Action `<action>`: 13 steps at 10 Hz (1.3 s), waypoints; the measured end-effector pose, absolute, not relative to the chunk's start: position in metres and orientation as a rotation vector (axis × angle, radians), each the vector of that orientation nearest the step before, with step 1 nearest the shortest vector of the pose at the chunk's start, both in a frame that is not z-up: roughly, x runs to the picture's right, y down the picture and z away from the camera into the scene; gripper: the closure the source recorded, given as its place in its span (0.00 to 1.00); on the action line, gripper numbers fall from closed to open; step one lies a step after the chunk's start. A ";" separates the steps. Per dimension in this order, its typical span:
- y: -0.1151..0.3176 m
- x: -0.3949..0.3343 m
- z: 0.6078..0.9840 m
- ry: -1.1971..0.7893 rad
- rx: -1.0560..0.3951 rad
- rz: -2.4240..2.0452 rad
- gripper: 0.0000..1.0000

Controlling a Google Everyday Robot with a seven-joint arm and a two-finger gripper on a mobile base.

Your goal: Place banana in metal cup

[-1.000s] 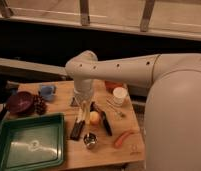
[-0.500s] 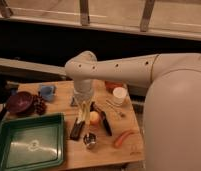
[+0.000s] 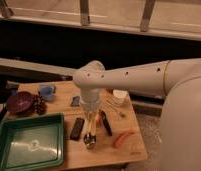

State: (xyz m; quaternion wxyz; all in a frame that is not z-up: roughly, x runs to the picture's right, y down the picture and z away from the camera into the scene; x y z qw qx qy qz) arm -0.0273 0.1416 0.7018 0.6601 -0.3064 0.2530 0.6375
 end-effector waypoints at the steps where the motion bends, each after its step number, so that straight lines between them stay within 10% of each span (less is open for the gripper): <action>1: 0.150 -0.020 0.698 0.587 -0.702 1.460 1.00; 13: 0.222 -0.040 0.703 0.691 -0.901 1.395 0.91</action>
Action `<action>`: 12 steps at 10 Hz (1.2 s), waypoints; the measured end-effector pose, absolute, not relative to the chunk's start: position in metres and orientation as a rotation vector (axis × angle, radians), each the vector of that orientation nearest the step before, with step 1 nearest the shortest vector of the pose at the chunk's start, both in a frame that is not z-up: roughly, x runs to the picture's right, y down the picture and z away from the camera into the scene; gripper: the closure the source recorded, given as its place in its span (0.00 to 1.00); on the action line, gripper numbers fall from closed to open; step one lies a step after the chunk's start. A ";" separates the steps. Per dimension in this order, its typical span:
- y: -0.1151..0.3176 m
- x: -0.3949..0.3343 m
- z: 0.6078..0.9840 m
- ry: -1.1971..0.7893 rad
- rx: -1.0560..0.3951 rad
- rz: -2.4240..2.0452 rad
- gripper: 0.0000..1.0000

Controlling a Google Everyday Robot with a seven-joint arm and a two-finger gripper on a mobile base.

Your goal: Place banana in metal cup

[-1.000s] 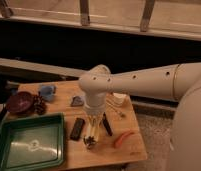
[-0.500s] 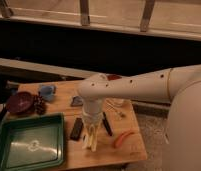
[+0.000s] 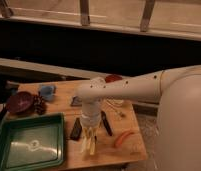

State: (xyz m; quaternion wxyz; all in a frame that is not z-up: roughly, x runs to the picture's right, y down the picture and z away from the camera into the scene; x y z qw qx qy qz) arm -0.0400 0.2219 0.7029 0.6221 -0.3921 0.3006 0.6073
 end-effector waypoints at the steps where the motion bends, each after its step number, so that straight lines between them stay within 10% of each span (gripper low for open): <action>1: 0.224 -0.041 0.707 0.695 -0.909 1.395 0.81; 7: 0.218 -0.040 0.712 0.689 -0.909 1.406 0.23; 12: 0.217 -0.039 0.712 0.688 -0.907 1.408 0.20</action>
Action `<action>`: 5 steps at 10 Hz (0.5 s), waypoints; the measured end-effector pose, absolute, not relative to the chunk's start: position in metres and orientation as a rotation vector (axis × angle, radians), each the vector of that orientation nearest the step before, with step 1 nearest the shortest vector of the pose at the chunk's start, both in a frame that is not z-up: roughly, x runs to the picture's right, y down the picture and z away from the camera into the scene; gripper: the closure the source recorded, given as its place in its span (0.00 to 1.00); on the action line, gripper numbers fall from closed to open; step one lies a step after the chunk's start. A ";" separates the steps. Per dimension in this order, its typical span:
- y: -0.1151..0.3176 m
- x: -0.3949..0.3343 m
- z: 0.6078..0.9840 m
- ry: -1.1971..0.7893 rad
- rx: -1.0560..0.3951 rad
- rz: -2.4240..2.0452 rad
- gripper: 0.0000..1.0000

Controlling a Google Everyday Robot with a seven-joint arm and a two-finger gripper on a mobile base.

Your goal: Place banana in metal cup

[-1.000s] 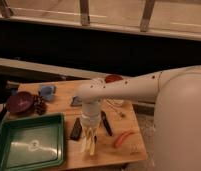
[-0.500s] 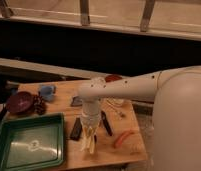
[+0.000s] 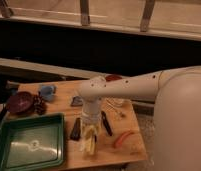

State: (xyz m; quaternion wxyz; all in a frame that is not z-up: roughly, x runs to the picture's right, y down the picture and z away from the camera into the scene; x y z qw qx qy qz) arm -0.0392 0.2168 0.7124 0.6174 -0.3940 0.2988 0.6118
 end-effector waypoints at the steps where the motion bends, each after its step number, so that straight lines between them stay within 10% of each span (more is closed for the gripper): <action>1: 0.215 -0.037 0.712 0.687 -0.900 1.412 0.20; 5: 0.166 -0.004 0.694 0.671 -0.744 1.506 0.20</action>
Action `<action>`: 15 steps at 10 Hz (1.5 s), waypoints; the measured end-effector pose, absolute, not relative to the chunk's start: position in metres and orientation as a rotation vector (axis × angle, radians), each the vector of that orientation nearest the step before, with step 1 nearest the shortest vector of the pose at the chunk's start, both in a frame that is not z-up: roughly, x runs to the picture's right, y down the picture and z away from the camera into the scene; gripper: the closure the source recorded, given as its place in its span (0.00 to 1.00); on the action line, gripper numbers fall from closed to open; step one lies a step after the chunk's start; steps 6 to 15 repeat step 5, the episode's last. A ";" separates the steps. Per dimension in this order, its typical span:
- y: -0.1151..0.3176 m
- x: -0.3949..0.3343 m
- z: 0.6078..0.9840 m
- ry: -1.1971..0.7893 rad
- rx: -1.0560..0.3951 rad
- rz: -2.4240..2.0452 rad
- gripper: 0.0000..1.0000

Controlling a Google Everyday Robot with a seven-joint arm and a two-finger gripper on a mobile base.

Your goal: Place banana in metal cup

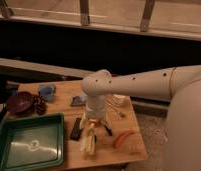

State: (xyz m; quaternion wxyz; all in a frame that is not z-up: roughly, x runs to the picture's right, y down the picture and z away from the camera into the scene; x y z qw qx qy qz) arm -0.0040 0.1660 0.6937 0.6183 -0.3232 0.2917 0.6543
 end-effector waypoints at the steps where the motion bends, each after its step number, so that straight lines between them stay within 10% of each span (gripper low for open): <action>1: 0.143 0.008 0.688 0.666 -0.682 1.542 0.20; 15: 0.111 0.031 0.691 0.658 -0.599 1.606 0.20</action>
